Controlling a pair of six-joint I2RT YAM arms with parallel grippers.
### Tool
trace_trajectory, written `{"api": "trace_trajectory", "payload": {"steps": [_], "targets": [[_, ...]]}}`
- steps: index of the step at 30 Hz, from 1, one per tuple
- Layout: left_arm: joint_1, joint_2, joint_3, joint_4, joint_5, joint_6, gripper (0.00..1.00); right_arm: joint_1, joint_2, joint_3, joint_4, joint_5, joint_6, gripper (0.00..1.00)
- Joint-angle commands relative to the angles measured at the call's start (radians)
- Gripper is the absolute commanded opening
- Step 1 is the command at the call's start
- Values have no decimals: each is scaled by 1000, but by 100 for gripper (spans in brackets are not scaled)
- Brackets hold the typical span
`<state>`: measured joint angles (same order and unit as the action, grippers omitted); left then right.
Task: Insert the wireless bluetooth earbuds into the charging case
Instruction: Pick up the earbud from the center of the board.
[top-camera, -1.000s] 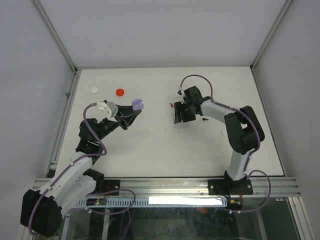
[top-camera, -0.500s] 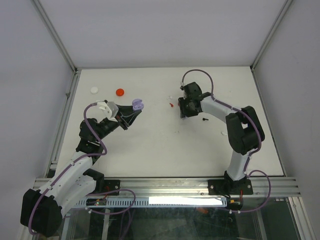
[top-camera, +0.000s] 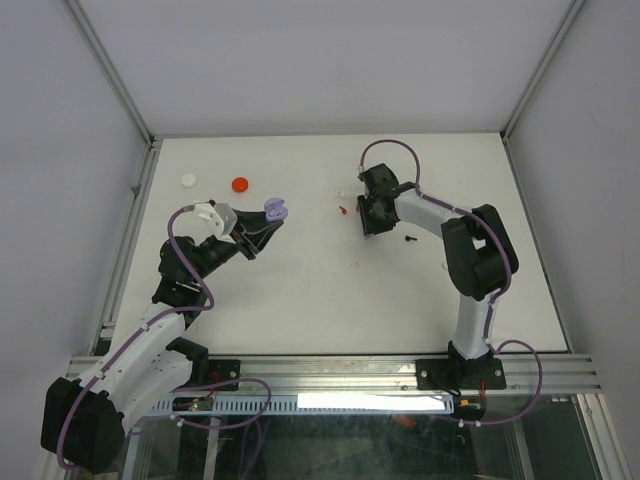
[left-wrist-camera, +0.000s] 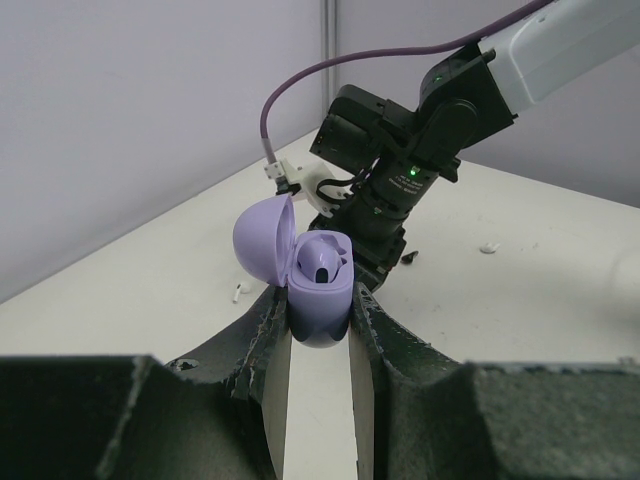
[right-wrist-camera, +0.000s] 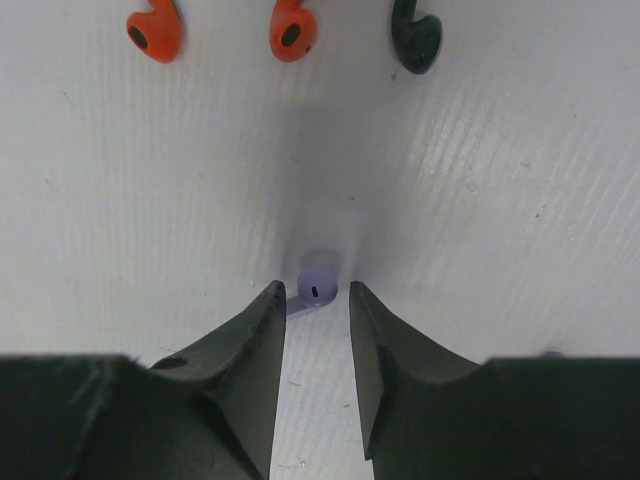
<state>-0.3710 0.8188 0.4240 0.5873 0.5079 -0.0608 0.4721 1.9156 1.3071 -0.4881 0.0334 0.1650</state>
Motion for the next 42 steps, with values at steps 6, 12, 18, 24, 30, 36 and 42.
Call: {"api": "trace_trajectory", "payload": {"steps": [6, 12, 18, 24, 30, 36, 42], "targets": [[9, -2, 44, 26, 32, 11, 0, 13, 27, 49, -21, 34, -24, 34], [8, -1, 45, 26, 36, 10, 0, 20, 51, 63, -38, 65, -34, 32], [8, -1, 46, 26, 41, 9, 0, 42, 57, 69, -58, 108, -43, 29], [9, -3, 46, 27, 43, 9, 0, 61, 32, 75, -72, 127, -57, 19], [8, 0, 46, 31, 56, 7, 0, 93, -74, 65, -75, 150, -83, 16], [8, 4, 45, 41, 78, 0, 0, 139, -228, 40, -52, 175, -127, 16], [8, 9, 45, 56, 124, -6, 0, 213, -373, 25, 0, 219, -179, 16]]}}
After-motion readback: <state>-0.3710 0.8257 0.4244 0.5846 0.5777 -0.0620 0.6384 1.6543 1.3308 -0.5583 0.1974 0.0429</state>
